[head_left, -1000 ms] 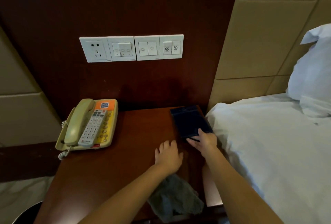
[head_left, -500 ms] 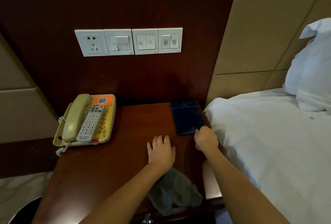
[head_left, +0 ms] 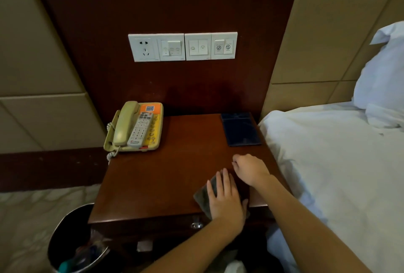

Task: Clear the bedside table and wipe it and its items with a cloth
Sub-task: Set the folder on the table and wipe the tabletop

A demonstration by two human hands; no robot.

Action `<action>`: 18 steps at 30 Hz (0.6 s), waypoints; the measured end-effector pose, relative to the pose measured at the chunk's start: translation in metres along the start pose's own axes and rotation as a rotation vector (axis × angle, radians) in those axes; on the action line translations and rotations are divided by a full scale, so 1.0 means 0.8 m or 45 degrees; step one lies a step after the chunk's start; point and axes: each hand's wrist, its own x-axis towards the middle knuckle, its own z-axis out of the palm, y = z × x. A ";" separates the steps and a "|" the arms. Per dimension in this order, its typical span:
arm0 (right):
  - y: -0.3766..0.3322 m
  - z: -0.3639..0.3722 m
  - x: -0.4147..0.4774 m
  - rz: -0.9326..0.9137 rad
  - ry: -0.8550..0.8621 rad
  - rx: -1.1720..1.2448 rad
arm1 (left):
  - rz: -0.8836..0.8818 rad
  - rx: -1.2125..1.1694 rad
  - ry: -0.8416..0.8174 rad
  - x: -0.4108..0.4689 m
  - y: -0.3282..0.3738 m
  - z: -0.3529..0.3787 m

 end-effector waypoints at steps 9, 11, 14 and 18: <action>-0.041 0.038 -0.035 -0.420 0.173 -0.002 | -0.454 -0.246 0.085 0.009 -0.147 -0.002; -0.052 0.052 -0.030 -0.475 0.273 0.057 | -0.545 -0.269 0.101 0.021 -0.163 -0.004; -0.045 0.069 -0.013 -0.404 0.408 0.118 | -0.572 -0.190 0.153 0.047 -0.150 0.001; -0.016 0.076 0.028 -0.271 0.564 0.130 | -0.422 -0.208 0.162 0.100 -0.106 0.000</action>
